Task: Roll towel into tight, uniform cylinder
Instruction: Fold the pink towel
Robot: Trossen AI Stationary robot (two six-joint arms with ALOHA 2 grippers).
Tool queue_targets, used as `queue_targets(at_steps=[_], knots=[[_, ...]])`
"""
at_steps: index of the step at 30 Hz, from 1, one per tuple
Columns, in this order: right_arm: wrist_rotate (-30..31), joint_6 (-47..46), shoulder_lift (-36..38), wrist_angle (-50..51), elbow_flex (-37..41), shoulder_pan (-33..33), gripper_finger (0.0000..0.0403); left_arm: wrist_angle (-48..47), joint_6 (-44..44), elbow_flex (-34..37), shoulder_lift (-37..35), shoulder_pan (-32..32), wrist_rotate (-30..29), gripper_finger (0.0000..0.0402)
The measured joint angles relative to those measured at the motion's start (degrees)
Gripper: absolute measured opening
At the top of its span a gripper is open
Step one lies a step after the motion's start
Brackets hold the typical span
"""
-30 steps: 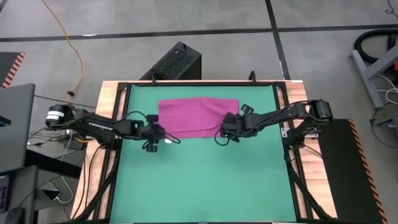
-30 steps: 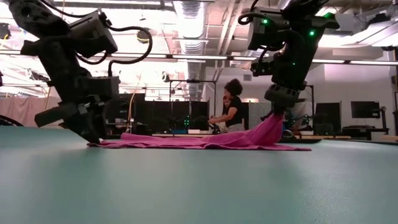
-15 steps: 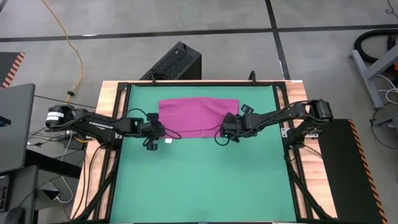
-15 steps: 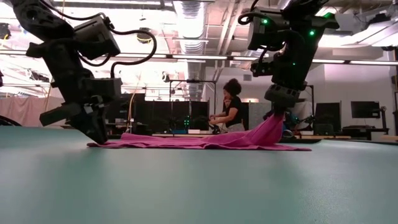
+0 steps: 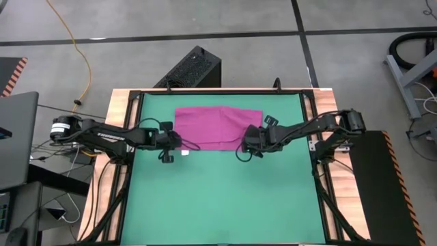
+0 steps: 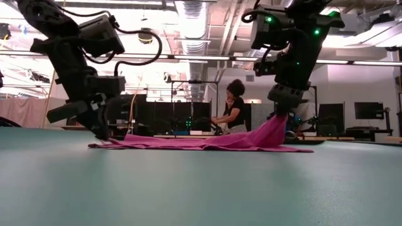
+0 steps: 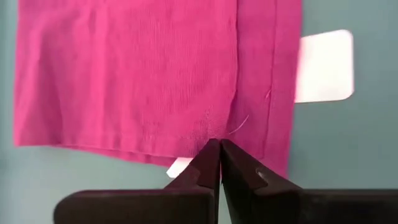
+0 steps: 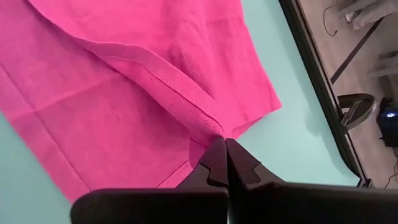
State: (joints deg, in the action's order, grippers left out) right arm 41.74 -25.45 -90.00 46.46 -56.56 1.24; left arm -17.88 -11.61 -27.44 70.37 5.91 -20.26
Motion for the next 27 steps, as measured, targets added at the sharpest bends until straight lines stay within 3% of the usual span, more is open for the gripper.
queue_targets(at_steps=[14,19,27], knots=[[1.4,-2.3,0.0,6.6,-5.0,2.6,0.0002,-11.0,5.6,-4.8,0.0,-5.8,-1.7,0.0000],[1.0,-4.5,0.0,9.0,-5.0,3.8,0.0002,-14.2,8.2,-4.8,-0.3,-8.6,-5.0,0.0000],[0.0,-4.5,0.0,8.7,-5.0,6.9,0.0002,-14.5,10.2,-4.8,-6.5,-10.1,-5.7,0.0000]])
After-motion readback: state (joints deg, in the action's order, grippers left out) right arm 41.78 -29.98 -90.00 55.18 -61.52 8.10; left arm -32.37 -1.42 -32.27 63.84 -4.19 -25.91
